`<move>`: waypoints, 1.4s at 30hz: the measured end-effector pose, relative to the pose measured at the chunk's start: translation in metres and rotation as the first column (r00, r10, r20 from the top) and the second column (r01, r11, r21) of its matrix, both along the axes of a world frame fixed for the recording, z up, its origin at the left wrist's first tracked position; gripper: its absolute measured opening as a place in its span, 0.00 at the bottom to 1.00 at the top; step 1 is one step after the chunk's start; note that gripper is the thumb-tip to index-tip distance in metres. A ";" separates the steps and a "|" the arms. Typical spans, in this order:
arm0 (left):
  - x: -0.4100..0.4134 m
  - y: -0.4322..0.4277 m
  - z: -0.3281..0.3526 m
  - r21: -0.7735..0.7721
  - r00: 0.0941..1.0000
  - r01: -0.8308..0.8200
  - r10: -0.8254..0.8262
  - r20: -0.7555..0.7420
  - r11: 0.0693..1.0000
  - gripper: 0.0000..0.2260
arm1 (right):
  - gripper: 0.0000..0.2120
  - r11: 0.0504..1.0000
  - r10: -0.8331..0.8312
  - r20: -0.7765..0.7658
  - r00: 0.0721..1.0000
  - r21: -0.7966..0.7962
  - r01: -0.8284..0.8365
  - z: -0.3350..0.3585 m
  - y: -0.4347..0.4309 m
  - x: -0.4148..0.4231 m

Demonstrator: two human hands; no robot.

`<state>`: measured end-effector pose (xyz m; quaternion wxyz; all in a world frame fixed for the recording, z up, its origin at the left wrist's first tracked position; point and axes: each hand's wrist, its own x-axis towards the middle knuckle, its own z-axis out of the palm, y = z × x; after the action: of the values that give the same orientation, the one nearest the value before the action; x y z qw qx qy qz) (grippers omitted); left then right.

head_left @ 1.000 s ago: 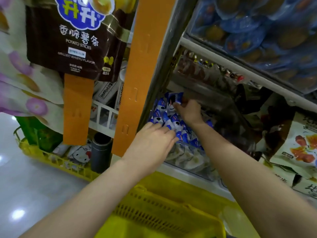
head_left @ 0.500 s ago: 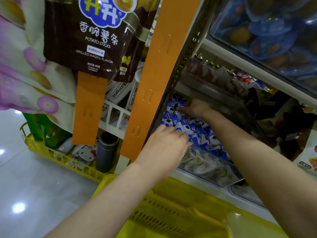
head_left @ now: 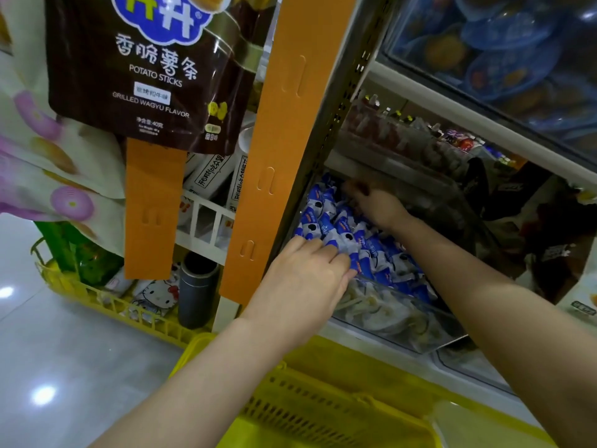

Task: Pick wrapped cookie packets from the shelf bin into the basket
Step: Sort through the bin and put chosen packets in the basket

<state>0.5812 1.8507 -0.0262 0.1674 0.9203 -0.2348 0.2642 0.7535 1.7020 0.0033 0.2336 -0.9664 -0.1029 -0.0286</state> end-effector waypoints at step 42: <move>-0.080 -0.026 -0.028 -0.843 0.717 -0.212 -0.508 -0.477 0.494 0.10 | 0.05 0.617 0.137 -0.236 0.962 0.780 0.103 -0.030 -0.024 -0.242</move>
<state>0.5014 1.8250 -0.0540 0.6963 0.7128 -0.0794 -0.0275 0.5117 1.6780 -0.0269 0.6446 -0.7597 -0.0560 0.0645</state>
